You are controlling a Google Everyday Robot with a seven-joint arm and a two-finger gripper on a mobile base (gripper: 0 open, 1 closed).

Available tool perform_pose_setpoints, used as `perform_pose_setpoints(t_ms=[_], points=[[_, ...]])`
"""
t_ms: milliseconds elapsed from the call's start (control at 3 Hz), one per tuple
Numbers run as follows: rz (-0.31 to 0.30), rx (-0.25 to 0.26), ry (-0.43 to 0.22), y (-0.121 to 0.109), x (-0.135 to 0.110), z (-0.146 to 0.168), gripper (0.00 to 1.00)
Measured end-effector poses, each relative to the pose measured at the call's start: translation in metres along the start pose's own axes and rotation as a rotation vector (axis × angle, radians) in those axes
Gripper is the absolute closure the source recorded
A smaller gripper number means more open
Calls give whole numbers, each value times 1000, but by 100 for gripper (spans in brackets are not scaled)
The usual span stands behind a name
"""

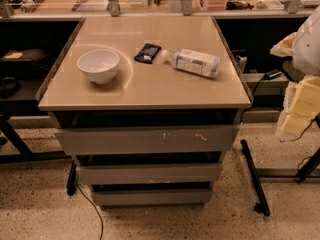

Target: Open bottom drawer

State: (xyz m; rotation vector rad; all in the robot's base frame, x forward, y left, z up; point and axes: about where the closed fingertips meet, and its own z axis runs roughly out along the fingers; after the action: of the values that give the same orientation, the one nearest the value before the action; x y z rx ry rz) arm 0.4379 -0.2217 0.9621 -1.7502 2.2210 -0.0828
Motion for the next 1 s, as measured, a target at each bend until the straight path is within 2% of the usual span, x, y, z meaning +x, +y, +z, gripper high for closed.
perform_pose_setpoints(t_ms=[333,1000], points=[[-33,-57,-27,17,15,46,0],[-97,-241,-81,94,62,188,0]])
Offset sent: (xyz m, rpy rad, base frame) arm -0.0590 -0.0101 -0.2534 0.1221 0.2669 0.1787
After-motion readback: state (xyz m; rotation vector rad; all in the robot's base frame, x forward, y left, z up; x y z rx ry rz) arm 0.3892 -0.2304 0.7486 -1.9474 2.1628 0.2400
